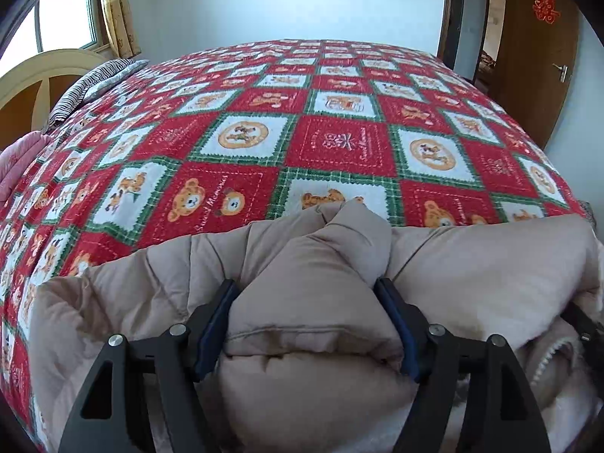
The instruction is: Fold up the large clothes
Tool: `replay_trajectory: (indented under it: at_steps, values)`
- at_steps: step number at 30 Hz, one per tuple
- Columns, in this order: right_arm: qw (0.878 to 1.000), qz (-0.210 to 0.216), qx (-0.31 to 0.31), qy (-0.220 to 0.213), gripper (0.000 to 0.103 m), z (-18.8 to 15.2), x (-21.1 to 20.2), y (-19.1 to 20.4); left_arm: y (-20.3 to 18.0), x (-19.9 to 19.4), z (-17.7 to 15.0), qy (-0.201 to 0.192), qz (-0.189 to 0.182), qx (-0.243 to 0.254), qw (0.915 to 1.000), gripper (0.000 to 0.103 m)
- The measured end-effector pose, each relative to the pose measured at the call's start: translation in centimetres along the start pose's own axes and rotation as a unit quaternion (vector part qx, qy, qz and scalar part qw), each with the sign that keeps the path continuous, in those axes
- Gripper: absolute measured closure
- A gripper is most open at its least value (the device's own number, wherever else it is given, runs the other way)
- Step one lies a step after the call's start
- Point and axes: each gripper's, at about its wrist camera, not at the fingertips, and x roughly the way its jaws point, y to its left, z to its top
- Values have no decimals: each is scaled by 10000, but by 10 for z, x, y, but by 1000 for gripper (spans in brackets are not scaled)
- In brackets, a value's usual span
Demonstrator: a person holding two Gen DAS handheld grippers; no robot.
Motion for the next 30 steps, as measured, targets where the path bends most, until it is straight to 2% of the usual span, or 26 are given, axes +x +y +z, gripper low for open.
replay_trajectory:
  at_steps: [2, 4, 6, 7, 8, 10, 12, 13, 14, 18, 21, 23, 27, 30]
  values:
    - [9997, 90, 200, -93, 83, -1, -17, -4, 0, 1, 0, -9, -7, 2, 10000, 27]
    - [9988, 92, 197, -443, 77, 3, -43, -1, 2, 3, 3, -23, -23, -13, 10000, 27]
    - [9965, -2, 22, -831, 77, 19, -63, 12, 1, 3, 3, -36, -12, -5, 10000, 27]
    - [9960, -9, -60, -892, 71, 27, -64, 18, 0, 3, 2, -49, 11, 18, 10000, 27]
    - [9960, -62, -231, -860, 53, 41, -57, 30, 0, 2, 2, -58, 23, 34, 10000, 27]
    - [9974, -199, -488, -493, 36, 60, -32, 45, 0, 2, 1, -65, 11, 38, 10000, 27]
    - [9972, -393, -639, 3, 41, 69, 2, 55, 0, 2, 1, -70, -13, 33, 10000, 27]
    - [9966, -431, -678, 201, 59, 66, 11, 55, 1, 2, 0, -68, -33, 22, 10000, 27]
    - [9937, -598, -791, 524, 72, 59, 24, 55, 1, 2, 0, -73, -52, 13, 10000, 27]
    - [9875, -855, -1207, 538, 72, 24, 23, 45, -1, 2, 2, -74, -68, 50, 9999, 25]
    - [9938, -561, -845, 461, 73, 17, 25, 25, -3, 2, 2, -67, -10, 117, 9999, 24]
    - [9938, -521, -874, 438, 73, 15, 28, 26, -3, 3, 2, -57, 6, 116, 9999, 23]
    - [9866, -945, -1278, 367, 73, 10, 32, 41, -8, 4, 3, -45, 164, 216, 9996, 22]
    - [9843, -1063, -1363, 352, 73, 10, 34, 44, -10, 5, 3, -38, 248, 284, 9993, 22]
